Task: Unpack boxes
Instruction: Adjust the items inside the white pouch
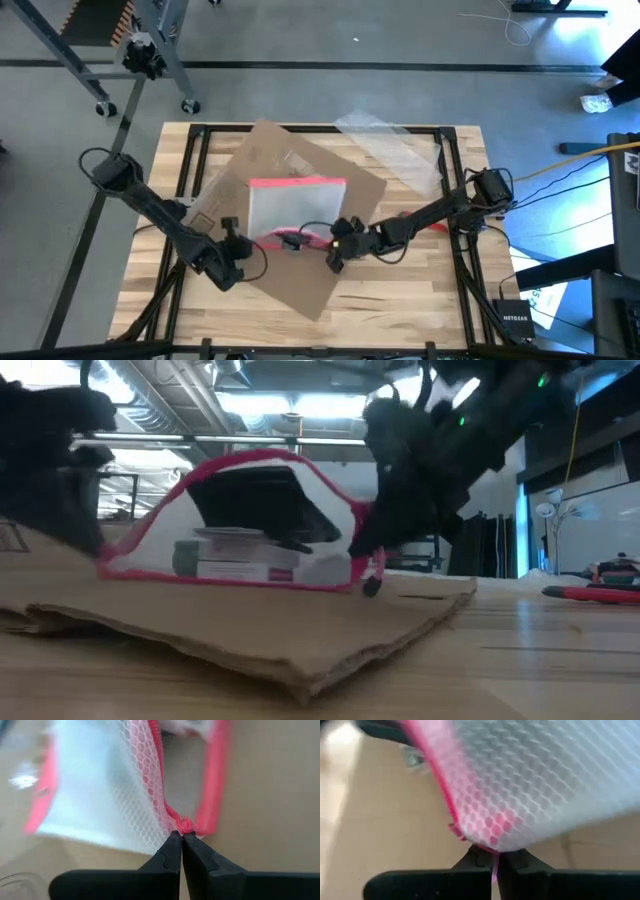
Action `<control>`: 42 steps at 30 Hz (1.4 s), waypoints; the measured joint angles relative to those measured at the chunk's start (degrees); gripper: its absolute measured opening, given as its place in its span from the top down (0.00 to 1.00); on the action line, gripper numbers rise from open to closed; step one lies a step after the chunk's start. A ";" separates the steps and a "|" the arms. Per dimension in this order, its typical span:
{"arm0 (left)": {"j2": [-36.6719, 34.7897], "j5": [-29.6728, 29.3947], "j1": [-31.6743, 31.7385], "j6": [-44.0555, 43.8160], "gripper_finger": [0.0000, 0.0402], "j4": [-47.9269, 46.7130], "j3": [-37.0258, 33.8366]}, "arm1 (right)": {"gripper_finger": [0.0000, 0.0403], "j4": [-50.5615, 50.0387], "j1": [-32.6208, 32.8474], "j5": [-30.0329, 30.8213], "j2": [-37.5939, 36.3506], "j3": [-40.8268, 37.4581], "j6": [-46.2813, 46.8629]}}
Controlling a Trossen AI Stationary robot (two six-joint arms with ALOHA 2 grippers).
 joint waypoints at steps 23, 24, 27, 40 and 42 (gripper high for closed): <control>-10.40 6.16 0.62 -1.12 1.00 0.22 3.72 | 0.60 -10.24 2.35 -11.14 -8.76 2.33 -0.90; -9.98 6.12 0.88 -1.12 1.00 0.39 3.70 | 0.60 -9.06 3.48 -11.39 -9.56 2.35 -1.10; -8.99 5.47 1.60 -0.96 1.00 2.16 3.65 | 0.60 -3.65 7.41 -8.07 -9.36 2.36 -3.70; -7.86 4.11 2.12 3.35 1.00 8.64 3.63 | 0.64 30.00 8.20 8.15 12.38 3.20 -9.79; -7.86 4.01 2.13 3.19 1.00 8.72 3.63 | 0.70 28.74 7.43 5.17 14.83 5.29 -9.81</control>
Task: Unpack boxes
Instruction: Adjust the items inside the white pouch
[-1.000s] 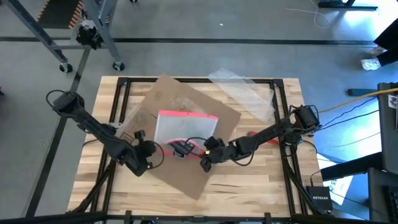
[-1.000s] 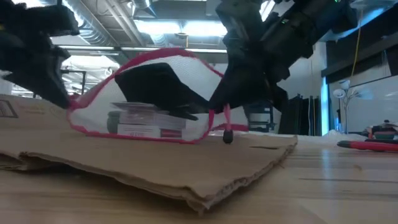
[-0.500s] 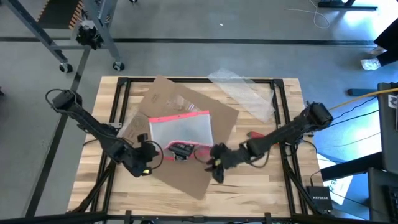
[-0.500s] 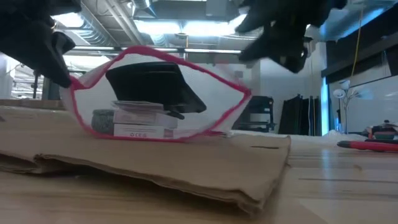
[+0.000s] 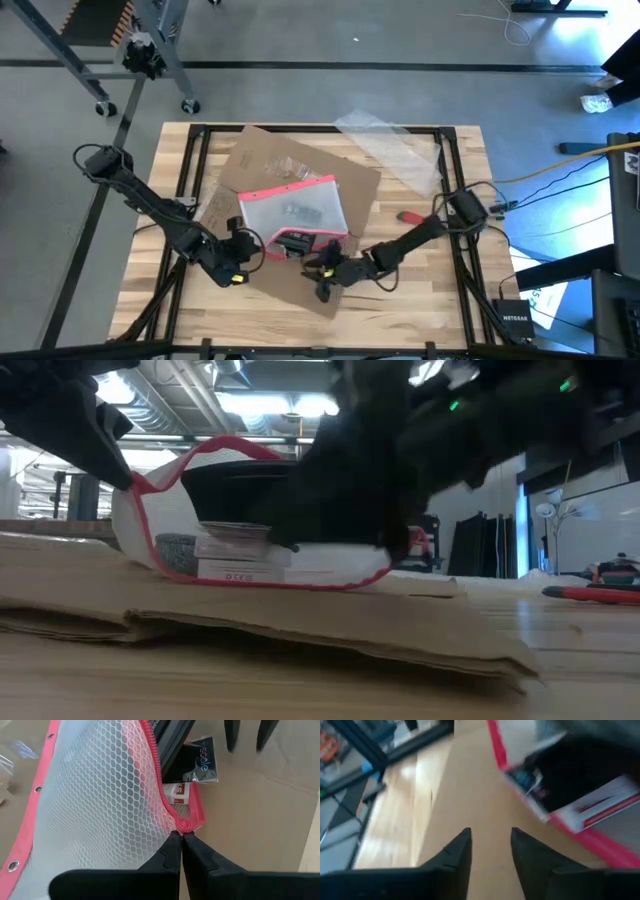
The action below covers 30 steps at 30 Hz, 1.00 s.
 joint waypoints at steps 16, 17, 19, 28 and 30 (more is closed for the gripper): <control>-0.02 -0.45 -0.22 1.48 1.00 2.43 0.00 | 0.98 -21.72 -7.11 15.07 7.05 15.75 -1.86; -0.02 -0.47 -0.22 1.46 1.00 2.37 0.00 | 0.99 -22.71 -7.43 15.70 7.05 15.83 -1.75; -0.02 -0.47 -0.22 1.50 1.00 2.26 0.00 | 1.00 -23.02 -7.54 14.93 7.05 15.85 -1.68; -0.02 -0.27 -0.28 1.49 1.00 2.48 0.00 | 1.00 -24.33 -3.04 9.90 3.88 15.85 -3.16; -0.02 -0.27 -0.28 1.49 1.00 2.48 0.00 | 1.00 -25.94 -3.18 11.51 4.07 15.72 -3.14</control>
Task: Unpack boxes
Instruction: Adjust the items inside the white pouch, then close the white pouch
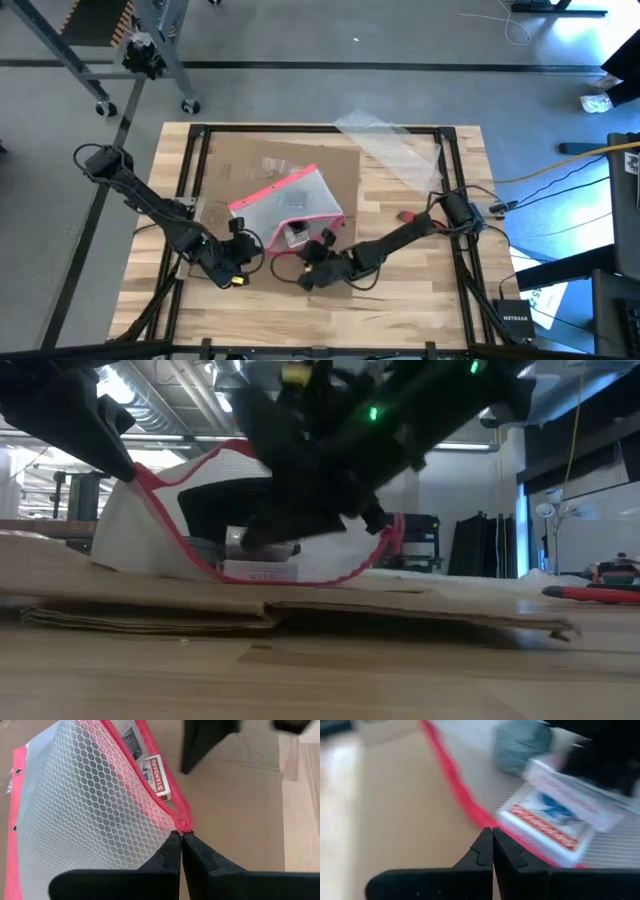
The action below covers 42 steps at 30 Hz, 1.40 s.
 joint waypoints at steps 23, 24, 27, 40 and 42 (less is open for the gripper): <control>0.00 -0.02 -2.22 -1.87 1.00 -5.36 0.00 | 1.00 -8.34 0.49 8.52 -2.82 0.01 -8.41; 0.00 -0.02 -2.85 -3.33 1.00 -7.14 0.00 | 1.00 -11.76 1.64 8.48 -4.32 0.04 -9.59; -0.14 -0.01 -4.47 -7.25 1.00 -11.96 0.00 | 1.00 -20.76 4.61 8.73 -7.55 0.04 -14.28; -0.22 -7.91 -5.99 -21.53 1.00 -25.42 0.07 | 1.00 -57.76 4.66 23.59 -9.98 -2.45 -18.29; -0.22 -8.36 -5.99 -22.29 1.00 -25.78 0.07 | 1.00 -59.17 2.92 25.28 -10.90 -4.99 -17.25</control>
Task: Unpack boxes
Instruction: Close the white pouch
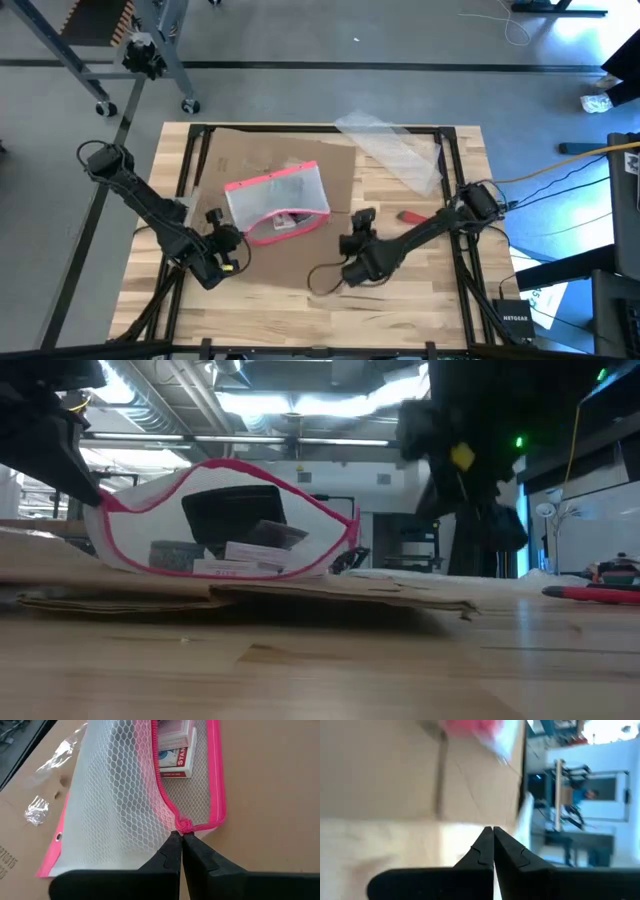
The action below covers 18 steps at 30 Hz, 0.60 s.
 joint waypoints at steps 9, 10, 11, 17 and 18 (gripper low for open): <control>0.00 -0.89 0.00 -0.52 1.00 0.82 0.00 | 0.88 37.52 -12.36 -16.43 -15.32 -23.24 -24.68; 0.00 -0.91 0.00 -1.42 1.00 0.90 0.00 | 0.87 43.44 -13.87 -21.69 -17.53 -25.66 -28.51; 0.00 -0.89 0.00 -1.91 1.00 0.95 0.00 | 0.85 49.46 -15.36 -25.76 -19.28 -27.63 -31.78; 0.00 -0.96 0.02 -1.02 1.00 4.47 -0.02 | 0.80 72.92 -22.97 -33.06 -21.16 -34.30 -52.77; 0.00 -0.98 0.02 -0.16 1.00 5.02 -0.02 | 0.79 75.25 -23.83 -35.20 -20.54 -34.42 -54.62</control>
